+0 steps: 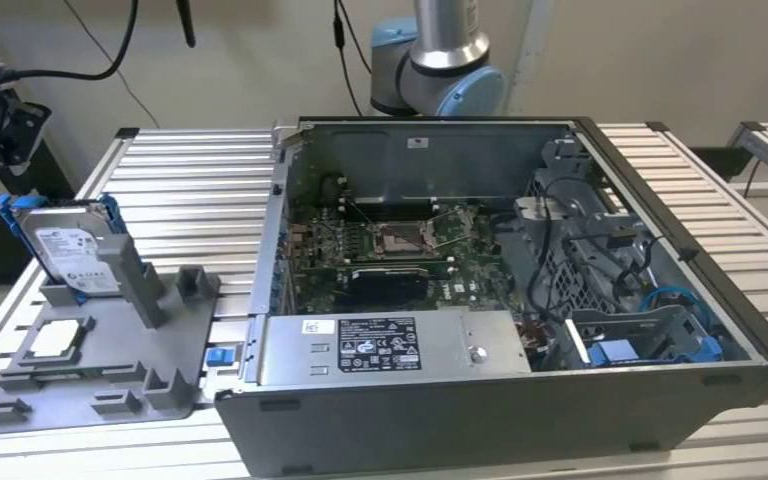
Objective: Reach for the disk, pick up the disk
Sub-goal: 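Reach for the disk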
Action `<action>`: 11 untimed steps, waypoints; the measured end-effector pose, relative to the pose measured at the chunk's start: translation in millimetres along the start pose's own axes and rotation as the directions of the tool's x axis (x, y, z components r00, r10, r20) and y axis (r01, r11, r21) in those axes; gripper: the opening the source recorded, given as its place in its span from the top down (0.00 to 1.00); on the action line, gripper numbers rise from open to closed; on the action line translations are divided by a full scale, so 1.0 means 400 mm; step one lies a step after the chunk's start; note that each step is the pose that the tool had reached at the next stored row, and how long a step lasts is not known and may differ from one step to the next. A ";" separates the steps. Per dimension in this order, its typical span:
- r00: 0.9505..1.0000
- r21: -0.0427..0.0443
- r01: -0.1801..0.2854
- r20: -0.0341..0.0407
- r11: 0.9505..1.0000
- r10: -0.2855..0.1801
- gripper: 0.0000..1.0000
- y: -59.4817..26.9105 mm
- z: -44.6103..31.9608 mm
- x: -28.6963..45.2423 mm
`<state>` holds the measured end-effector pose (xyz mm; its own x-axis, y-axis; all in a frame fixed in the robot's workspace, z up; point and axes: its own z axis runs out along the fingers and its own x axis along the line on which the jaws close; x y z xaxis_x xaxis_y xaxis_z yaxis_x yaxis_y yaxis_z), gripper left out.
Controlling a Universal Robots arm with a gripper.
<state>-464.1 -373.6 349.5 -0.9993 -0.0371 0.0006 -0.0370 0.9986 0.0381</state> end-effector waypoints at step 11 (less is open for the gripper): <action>0.986 0.000 0.166 -0.006 0.986 -0.166 1.00 0.000 0.000 0.000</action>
<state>-464.1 -373.6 349.5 -0.9794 -0.2022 0.0005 -0.2020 0.9786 0.0382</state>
